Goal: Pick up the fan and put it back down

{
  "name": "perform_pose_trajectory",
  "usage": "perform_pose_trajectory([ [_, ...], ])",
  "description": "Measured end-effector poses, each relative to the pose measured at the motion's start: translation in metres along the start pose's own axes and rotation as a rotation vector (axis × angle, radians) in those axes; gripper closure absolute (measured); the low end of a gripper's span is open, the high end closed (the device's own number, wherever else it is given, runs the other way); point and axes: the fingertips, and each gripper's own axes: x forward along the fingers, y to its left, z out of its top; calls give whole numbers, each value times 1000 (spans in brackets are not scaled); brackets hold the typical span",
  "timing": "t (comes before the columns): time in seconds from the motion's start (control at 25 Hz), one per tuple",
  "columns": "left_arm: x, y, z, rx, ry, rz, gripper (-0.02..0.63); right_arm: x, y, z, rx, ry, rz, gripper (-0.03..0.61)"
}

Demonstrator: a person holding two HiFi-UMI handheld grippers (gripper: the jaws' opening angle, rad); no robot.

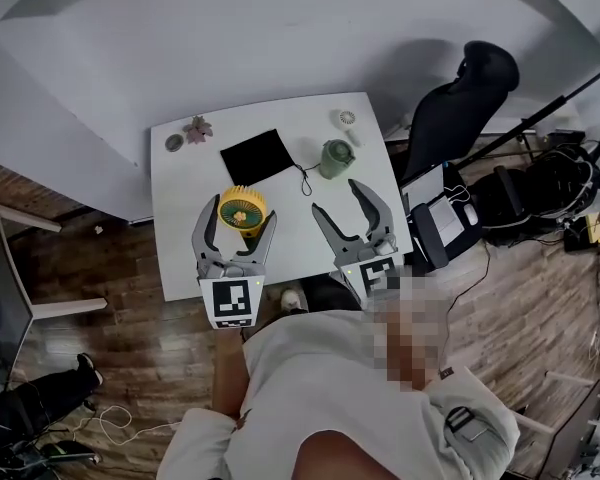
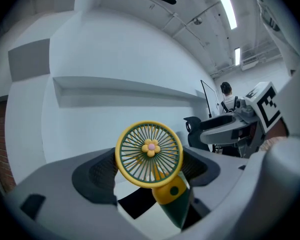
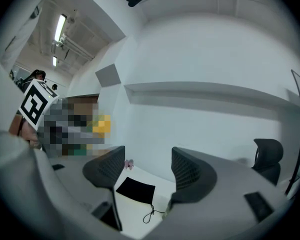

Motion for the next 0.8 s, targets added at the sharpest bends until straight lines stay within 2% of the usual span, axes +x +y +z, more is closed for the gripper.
perform_pose_trajectory([
  [0.16,-3,3,14,11,-35,-1,229,0,1,20,-2,-51,-10,285],
  [0.36,0,5,18,12,-44,-2,230,2,0,25,-6,-59,-11,285],
  [0.8,34,-5,-9,-20,27,-29,229,18,-16,-4,7,7,13,286],
])
